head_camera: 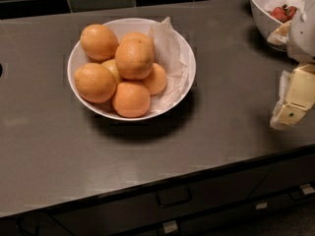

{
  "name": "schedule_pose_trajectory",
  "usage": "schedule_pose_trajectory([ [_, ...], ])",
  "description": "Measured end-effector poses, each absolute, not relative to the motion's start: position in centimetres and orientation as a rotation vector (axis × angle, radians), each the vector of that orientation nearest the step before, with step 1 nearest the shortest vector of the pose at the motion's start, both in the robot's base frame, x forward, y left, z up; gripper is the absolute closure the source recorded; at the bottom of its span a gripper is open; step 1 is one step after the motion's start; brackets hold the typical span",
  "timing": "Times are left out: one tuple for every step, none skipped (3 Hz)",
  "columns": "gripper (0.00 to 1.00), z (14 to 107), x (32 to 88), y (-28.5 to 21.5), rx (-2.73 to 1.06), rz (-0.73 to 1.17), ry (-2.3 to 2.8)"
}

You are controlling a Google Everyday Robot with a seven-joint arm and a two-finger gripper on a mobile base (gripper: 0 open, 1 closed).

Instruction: Pick orange from white bowl

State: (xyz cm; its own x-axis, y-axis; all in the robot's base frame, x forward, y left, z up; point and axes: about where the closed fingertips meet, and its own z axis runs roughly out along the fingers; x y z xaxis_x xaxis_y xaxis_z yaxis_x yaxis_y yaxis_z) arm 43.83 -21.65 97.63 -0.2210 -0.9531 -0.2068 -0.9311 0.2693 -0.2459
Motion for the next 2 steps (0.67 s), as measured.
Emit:
schedule_pose_trajectory([
  [0.0, 97.7, 43.9, -21.5, -1.726, -0.101, 2.225],
  [0.0, 98.2, 46.0, -19.5, -1.796, -0.111, 2.159],
])
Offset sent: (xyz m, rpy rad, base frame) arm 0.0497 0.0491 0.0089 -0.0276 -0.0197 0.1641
